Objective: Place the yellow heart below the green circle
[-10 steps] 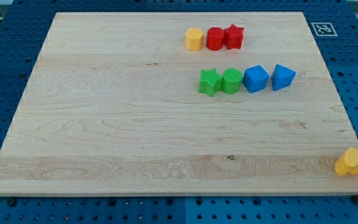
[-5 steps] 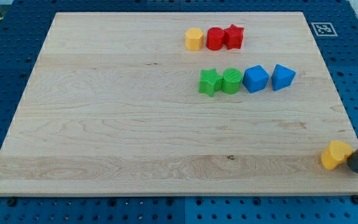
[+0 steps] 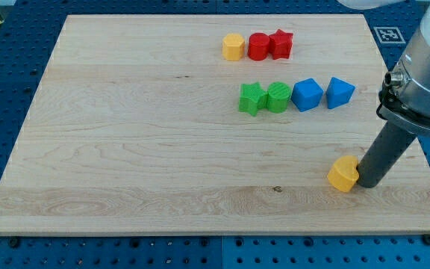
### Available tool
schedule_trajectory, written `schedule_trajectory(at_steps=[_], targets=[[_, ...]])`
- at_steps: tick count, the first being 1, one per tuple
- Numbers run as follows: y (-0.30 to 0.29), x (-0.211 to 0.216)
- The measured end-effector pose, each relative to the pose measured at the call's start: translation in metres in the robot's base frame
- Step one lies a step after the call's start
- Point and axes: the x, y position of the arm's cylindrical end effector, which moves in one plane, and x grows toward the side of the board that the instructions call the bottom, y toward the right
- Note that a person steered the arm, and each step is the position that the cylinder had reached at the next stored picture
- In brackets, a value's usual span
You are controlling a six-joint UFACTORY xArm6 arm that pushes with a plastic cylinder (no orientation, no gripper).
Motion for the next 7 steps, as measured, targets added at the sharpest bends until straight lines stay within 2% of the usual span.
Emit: schedule_trajectory(at_steps=[6, 7], targets=[[-0.014, 0.000], [-0.038, 0.000]])
